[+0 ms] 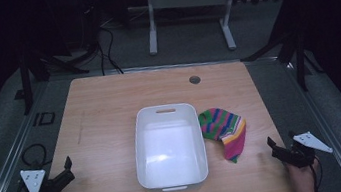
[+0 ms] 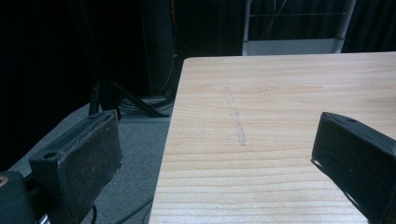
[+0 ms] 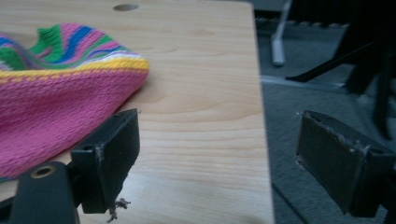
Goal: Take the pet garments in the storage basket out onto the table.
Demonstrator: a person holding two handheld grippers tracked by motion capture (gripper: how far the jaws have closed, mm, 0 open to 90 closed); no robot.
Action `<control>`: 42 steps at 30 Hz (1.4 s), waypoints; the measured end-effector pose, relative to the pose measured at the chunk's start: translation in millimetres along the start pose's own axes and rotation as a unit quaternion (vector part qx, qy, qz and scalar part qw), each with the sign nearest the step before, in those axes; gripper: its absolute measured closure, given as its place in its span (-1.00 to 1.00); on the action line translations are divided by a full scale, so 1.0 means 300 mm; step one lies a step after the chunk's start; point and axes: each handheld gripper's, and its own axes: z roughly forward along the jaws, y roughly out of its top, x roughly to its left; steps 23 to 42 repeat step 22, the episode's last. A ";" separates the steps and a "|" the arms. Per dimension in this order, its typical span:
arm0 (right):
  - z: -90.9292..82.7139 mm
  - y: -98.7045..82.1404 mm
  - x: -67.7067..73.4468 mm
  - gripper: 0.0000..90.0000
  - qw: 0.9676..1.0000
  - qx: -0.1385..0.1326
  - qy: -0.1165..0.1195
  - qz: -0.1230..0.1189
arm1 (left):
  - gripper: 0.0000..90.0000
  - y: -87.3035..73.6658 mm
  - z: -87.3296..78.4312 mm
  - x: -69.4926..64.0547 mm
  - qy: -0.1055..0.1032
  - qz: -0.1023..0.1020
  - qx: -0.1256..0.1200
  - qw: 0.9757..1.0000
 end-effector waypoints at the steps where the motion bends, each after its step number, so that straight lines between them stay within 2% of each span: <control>1: -0.001 -0.002 0.001 -0.70 1.000 -0.002 -0.004 0.002 | -0.95 0.000 0.000 0.001 -0.001 0.000 -0.001 1.000; 11: -0.012 -0.013 0.002 -0.69 1.000 -0.002 -0.031 0.001 | -0.95 -0.001 -0.002 0.002 -0.001 -0.002 -0.001 1.000; 16: -0.022 -0.017 -0.003 -0.69 0.999 -0.014 -0.029 0.011 | -0.95 -0.001 -0.002 0.003 0.000 -0.005 -0.001 1.000; 22: -0.019 -0.016 -0.013 -0.69 1.000 -0.009 -0.020 0.022 | -0.95 -0.001 -0.002 0.002 -0.001 -0.003 0.001 1.000; 42: -0.019 -0.016 -0.013 -0.69 1.000 -0.009 -0.020 0.022 | -0.95 -0.001 -0.002 0.002 -0.001 -0.003 0.001 1.000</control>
